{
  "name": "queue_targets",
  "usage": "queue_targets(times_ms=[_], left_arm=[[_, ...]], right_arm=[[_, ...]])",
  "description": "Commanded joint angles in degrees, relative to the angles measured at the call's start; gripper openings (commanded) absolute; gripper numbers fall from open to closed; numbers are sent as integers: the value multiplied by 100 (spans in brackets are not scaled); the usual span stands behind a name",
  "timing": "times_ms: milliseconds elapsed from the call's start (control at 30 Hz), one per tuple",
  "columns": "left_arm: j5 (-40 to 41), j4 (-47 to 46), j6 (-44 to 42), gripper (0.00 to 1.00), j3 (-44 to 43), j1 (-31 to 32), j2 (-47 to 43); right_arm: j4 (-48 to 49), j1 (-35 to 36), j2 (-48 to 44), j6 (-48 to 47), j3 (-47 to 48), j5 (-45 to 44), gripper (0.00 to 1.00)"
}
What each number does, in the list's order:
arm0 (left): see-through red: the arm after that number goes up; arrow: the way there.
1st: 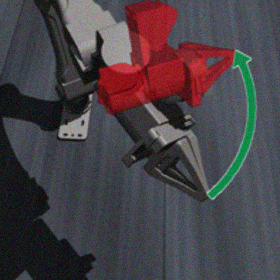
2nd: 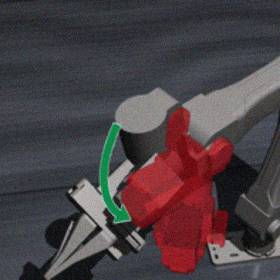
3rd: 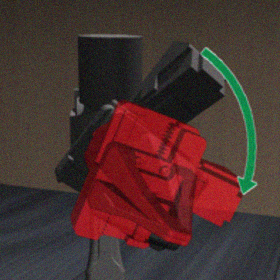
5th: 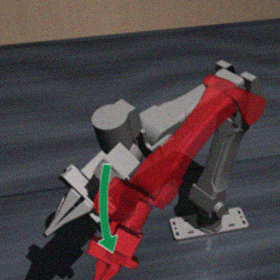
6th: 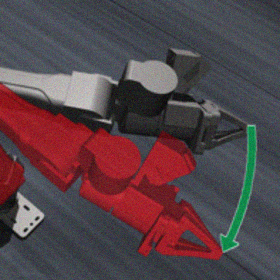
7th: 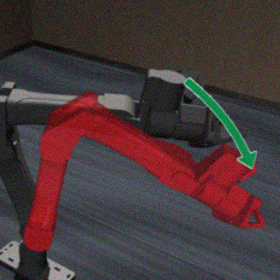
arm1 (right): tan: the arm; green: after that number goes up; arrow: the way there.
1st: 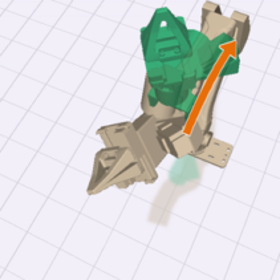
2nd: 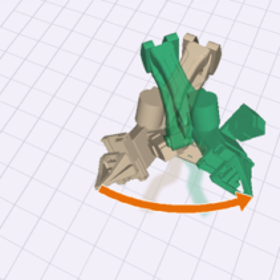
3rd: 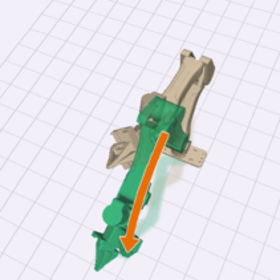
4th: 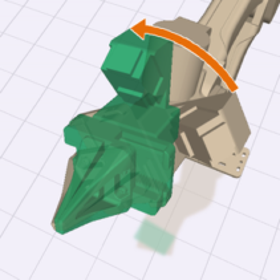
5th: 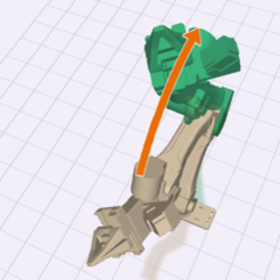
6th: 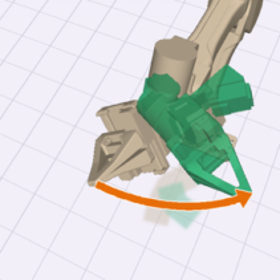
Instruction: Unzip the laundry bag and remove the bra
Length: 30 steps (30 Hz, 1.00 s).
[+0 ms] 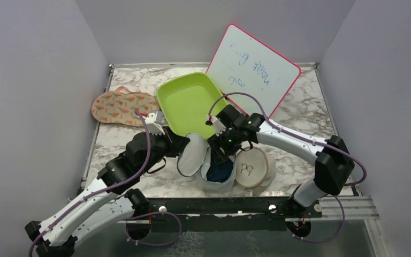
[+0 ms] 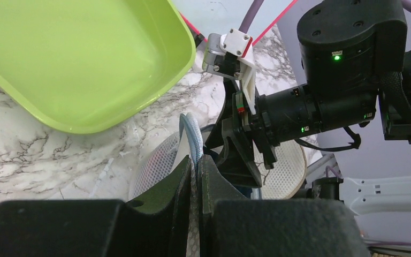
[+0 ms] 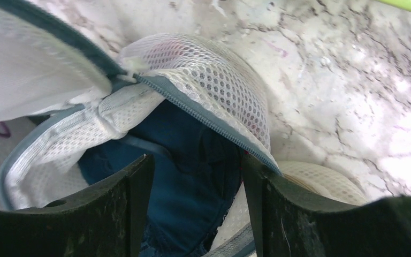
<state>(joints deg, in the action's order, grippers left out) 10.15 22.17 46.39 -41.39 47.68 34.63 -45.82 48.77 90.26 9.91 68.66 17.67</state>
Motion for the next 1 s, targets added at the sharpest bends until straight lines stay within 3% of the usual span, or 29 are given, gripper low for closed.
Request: queue_targets(times_ms=[0,100,267,367,467,533,767,967], left_arm=[[149,104,99,0,-35,-15,22],[152,121,107,0,-27,-15,60],[176,123,89,0,-39,-14,88],[176,125,107,0,-37,-15,81],[166,127,99,0,-30,-16,61],[169,126,111,0,-19,-14,45],[265,262,257,0,-36,-18,-25],[512,520,294,0,-137,-18,-13]], right_arm=[[-225,92,75,88,169,-766,61],[-145,121,122,132,134,-597,58],[373,244,147,338,-84,308,39],[617,247,56,463,-186,541,38],[669,251,84,479,-247,347,44],[640,248,141,470,-265,145,39],[382,249,-350,574,-132,198,1],[512,244,-1174,614,-279,1085,1]])
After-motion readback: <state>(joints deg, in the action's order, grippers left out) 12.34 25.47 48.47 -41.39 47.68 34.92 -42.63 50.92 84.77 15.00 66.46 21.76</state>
